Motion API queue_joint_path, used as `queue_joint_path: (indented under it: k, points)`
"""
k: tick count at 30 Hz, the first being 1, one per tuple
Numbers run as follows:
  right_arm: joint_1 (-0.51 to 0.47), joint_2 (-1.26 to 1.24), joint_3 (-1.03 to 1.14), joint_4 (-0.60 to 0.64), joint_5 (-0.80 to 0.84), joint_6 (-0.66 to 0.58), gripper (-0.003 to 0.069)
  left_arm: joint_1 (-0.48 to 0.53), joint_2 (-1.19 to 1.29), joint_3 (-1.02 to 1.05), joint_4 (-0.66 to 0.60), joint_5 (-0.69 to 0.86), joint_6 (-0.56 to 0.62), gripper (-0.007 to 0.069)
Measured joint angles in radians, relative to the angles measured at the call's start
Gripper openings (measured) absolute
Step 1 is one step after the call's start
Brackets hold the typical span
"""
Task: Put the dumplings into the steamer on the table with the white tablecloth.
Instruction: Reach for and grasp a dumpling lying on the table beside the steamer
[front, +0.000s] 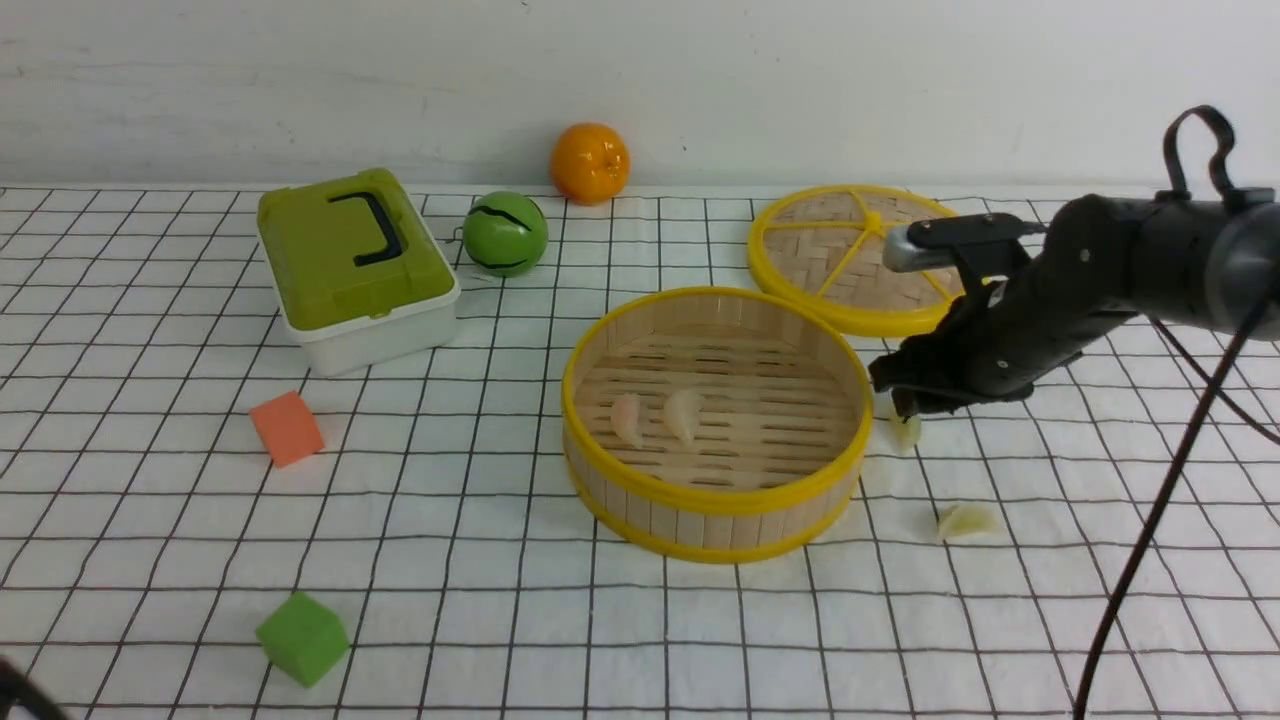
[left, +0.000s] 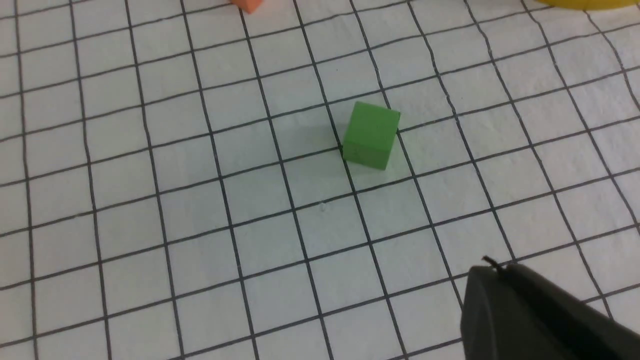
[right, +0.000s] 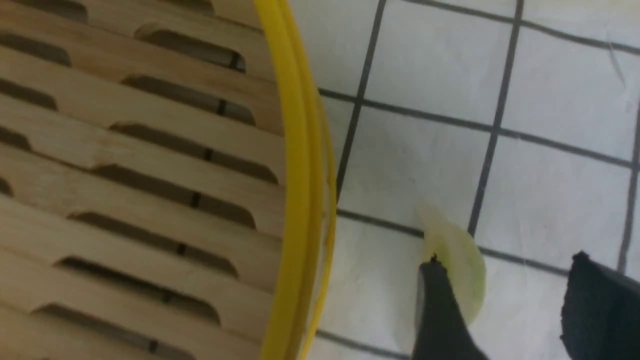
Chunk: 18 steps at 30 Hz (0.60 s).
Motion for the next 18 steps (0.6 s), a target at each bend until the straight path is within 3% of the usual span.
queue_joint_path:
  k: [4,10,18]
  points:
    - [0.000,0.062,-0.019,-0.003,-0.050,-0.001,0.0332,0.000,-0.083,0.062,0.000,-0.050,0.000,0.0003]
    - [0.000,0.075,-0.028,-0.003,-0.074,-0.003,0.0136,0.000,-0.099,0.123,0.006,-0.050,0.000,0.0003]
    - [0.000,0.002,-0.023,-0.014,0.039,-0.003,0.0134,0.000,-0.099,0.160,0.035,-0.015,-0.005,0.0003]
